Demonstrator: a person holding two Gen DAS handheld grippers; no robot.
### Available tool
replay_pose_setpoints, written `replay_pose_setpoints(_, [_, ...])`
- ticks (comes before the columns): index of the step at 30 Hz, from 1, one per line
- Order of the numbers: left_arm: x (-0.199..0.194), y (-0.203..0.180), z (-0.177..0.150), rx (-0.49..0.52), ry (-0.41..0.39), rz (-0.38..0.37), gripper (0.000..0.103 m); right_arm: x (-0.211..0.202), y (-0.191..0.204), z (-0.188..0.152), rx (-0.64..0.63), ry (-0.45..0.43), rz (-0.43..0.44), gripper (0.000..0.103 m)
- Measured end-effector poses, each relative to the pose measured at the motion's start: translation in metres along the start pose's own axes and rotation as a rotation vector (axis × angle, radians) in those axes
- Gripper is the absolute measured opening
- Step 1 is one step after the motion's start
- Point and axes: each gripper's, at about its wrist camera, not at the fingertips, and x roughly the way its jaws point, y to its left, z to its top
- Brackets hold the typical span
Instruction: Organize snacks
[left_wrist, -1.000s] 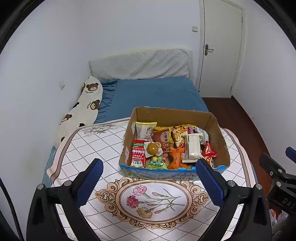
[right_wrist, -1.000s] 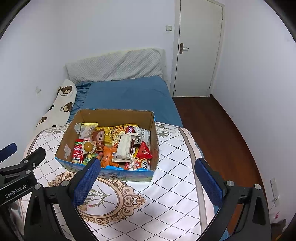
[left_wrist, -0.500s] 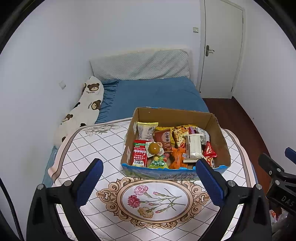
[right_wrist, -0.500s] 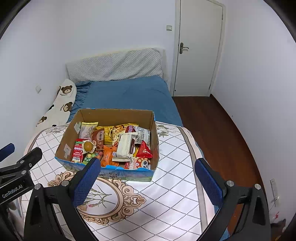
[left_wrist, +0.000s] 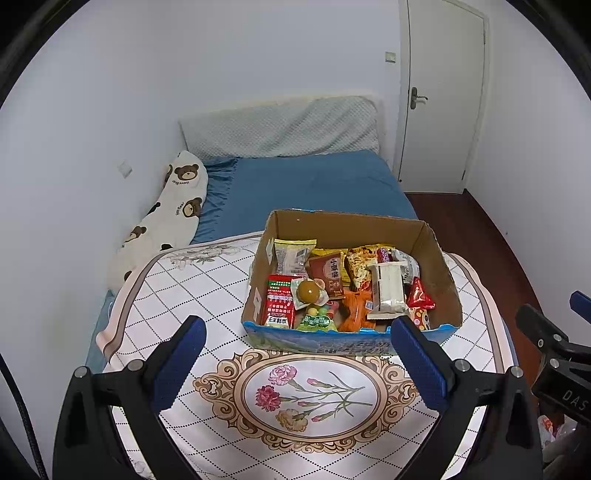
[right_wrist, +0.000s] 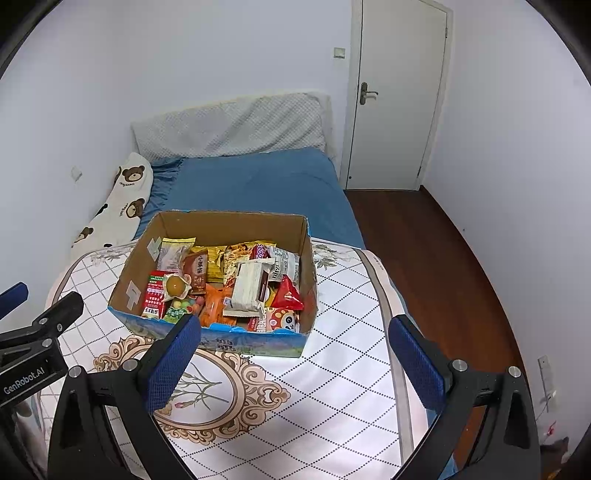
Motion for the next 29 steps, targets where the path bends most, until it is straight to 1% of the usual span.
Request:
replay_pose_setpoints(19, [0.0021,0.0,-0.0052,0.001,0.003,0.001,0.103,-0.002,0.0016,0.0012,-0.003,-0.004,0.0,0.103])
replay_pose_setpoints(29, [-0.0027,-0.0009,-0.0051,-0.005,-0.024,0.002,0.103,-0.0065,0.0023,0.0033,-0.006,-0.01,0.007,0.103])
